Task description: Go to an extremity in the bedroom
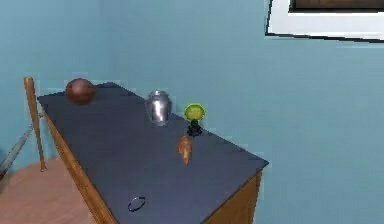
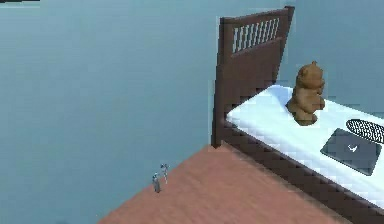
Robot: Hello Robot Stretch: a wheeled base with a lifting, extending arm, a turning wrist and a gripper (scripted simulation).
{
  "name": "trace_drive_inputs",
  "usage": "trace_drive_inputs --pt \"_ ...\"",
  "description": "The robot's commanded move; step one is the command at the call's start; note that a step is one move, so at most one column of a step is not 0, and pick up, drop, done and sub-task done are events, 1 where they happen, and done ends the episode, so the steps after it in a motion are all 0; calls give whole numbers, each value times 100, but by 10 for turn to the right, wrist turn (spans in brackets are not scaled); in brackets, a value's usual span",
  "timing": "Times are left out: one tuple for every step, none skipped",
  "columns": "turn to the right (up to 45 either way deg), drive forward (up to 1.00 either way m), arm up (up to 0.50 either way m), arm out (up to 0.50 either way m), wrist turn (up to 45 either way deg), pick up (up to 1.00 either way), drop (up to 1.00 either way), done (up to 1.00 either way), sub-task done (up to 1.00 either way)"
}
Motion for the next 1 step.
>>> trace_drive_inputs --pt "0 0 0 0 0 0 0 100 0"
